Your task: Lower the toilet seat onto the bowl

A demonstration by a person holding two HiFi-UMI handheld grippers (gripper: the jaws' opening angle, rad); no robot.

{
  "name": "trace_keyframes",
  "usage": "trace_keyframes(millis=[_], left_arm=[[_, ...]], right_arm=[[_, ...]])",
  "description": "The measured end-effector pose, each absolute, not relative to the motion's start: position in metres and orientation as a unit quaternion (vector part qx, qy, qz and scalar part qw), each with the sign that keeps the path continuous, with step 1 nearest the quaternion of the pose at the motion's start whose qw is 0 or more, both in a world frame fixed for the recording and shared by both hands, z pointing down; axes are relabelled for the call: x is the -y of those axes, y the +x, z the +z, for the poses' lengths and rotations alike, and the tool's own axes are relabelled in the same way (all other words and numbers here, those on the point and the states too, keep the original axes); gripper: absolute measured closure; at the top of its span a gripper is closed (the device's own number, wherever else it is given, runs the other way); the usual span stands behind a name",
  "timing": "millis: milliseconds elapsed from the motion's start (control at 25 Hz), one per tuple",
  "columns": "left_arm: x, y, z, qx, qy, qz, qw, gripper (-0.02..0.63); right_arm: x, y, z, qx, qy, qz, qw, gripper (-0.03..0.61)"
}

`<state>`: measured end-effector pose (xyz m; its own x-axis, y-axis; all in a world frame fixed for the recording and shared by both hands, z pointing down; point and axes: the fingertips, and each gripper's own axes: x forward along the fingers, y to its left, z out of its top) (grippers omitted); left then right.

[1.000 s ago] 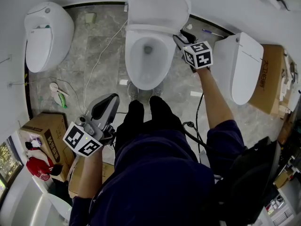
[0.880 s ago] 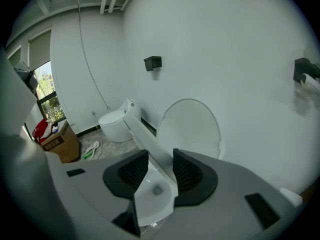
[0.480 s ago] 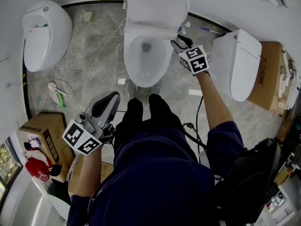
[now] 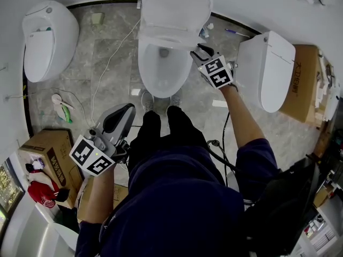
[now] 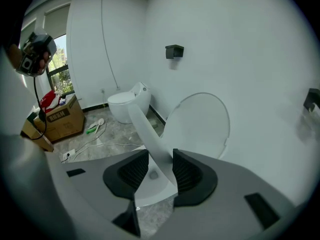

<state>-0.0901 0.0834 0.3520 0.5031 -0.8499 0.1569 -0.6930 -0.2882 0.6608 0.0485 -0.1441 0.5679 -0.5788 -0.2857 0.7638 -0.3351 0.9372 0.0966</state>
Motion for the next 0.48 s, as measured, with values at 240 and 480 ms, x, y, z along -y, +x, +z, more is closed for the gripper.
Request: trace_keyframes(millis=[240, 480], left_arm=[[-0.08, -0.086, 0.357, 0.479, 0.796, -0.115, 0.352, 0.609], [-0.076, -0.081, 0.36, 0.472, 0.798, -0.117, 0.356, 0.609]], right_arm=[[0.129, 0.052, 0.577, 0.883, 0.148, -0.003, 0.446, 0.437], [0.117, 0.052, 0.58, 0.88, 0.129, -0.027, 0.457, 0.437]])
